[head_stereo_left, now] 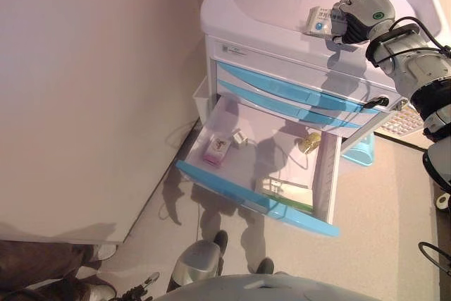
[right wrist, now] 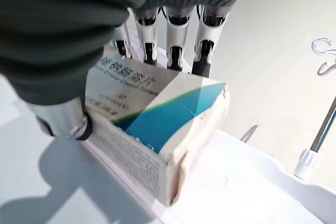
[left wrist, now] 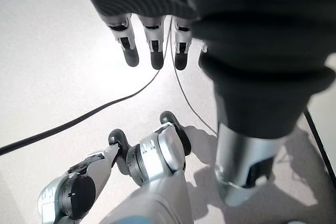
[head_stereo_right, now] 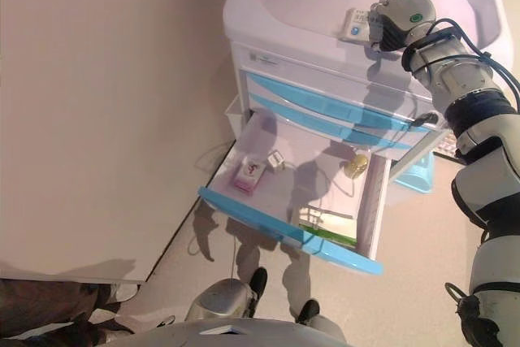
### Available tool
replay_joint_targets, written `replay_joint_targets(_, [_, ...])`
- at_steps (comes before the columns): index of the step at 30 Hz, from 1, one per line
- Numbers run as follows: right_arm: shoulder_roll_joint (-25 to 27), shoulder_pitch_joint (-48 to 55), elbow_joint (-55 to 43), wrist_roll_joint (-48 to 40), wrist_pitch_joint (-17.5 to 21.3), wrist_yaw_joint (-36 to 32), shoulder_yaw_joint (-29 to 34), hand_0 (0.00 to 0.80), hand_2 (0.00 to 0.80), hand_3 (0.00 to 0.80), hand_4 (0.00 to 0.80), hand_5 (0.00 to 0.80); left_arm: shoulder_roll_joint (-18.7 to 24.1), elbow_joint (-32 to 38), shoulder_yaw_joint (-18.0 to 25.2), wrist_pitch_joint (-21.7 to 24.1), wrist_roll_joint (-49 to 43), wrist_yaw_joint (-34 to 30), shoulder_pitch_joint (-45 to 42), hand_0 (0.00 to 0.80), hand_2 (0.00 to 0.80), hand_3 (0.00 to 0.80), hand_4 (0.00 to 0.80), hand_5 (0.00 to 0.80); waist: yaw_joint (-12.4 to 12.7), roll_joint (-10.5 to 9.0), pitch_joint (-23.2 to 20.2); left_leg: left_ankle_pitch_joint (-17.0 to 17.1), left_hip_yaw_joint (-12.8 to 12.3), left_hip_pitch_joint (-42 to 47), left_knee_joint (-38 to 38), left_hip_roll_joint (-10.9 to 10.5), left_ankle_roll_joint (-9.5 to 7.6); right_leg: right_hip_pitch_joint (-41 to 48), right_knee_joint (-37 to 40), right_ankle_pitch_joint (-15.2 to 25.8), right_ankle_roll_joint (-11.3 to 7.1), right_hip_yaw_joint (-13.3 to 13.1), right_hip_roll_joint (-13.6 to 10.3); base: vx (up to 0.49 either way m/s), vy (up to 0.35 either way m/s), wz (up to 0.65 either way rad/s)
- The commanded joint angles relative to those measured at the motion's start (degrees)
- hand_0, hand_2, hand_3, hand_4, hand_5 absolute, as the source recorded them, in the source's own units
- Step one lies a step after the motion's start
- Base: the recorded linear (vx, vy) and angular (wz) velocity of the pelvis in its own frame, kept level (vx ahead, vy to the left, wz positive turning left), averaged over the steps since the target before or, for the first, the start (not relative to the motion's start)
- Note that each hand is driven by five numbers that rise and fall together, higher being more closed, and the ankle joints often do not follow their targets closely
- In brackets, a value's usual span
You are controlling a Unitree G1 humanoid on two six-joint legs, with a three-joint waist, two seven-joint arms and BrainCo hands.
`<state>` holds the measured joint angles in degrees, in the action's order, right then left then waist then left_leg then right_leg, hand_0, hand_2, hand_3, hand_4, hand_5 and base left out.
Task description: Open the drawer and pick up the medicine
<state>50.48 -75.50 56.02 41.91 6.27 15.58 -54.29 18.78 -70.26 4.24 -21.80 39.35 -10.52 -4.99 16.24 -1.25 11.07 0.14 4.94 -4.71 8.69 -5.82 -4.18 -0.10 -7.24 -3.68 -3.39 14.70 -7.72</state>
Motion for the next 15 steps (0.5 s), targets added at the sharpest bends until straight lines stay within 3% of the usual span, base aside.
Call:
replay_joint_targets(1, [0.03,-5.43,3.02,1.08,-1.11,0.65,-4.18,0.8,0.8,0.8,0.8,0.8,1.59,0.69,-2.81,-1.04,1.83,1.83,-0.24,0.0,0.0,0.0,0.0,0.0,1.63,-0.62,0.9,-6.43,4.74,-0.6,-0.48,-2.55,-0.84,-1.96,-7.89,-2.01,-3.29,-1.86,-4.06,-0.018,0.054,0.01])
replay_joint_targets(5, [-0.3,-4.88,6.48,0.06,-1.77,-2.45,-3.16,0.8,0.8,0.8,0.8,0.8,1.03,1.84,-4.17,-0.36,1.78,3.63,-0.82,0.0,0.0,0.0,0.0,0.0,2.72,-1.17,0.99,-6.67,4.42,-0.62,-0.06,-2.12,-0.59,-1.24,-7.37,-2.07,-3.4,-1.1,-4.3,0.004,-0.026,0.01])
replay_joint_targets(6, [-0.08,-4.74,7.15,-0.49,-2.24,-2.84,-3.05,0.543,0.543,0.543,0.543,0.543,1.12,1.75,-4.13,0.13,1.63,3.59,-1.07,0.0,0.0,0.0,0.0,0.0,2.86,-1.44,1.03,-6.74,4.27,-0.63,0.06,-1.94,-0.57,-1.06,-7.18,-1.83,-3.51,-0.9,-4.35,-0.003,-0.065,0.04])
replay_joint_targets(7, [0.06,-4.62,7.5,-0.58,-2.82,-2.93,-2.85,0.543,0.543,0.543,0.543,0.543,1.18,1.68,-4.24,0.53,1.72,3.58,-1.23,0.0,0.0,0.0,0.0,0.0,2.94,-1.61,1.09,-6.76,4.18,-0.66,0.13,-1.82,-0.52,-0.95,-7.08,-1.67,-3.56,-0.82,-4.34,-0.014,-0.075,0.04])
replay_joint_targets(8, [0.34,-4.18,7.62,-0.7,-4.05,-3.2,-2.49,0.0,0.0,0.0,0.0,0.0,1.45,1.75,-4.33,1.02,2.03,3.63,-1.51,0.0,0.0,0.0,0.0,0.0,2.94,-1.96,1.2,-6.81,3.85,-0.66,0.18,-1.59,-0.49,-0.92,-7.04,-1.38,-3.69,-0.71,-4.32,-0.015,-0.066,0.04])
replay_joint_targets(15, [0.42,-1.82,8.85,0.82,-11.61,-2.83,-0.46,0.0,0.0,0.0,0.0,0.0,2.32,1.68,-4.36,1.25,2.56,3.4,-1.36,0.0,0.0,0.0,0.0,0.0,2.7,-2.89,1.53,-6.99,3.08,-0.37,0.44,-0.9,-0.46,-0.71,-7.05,-0.69,-4.09,-0.83,-4.01,-0.01,-0.04,0.03])
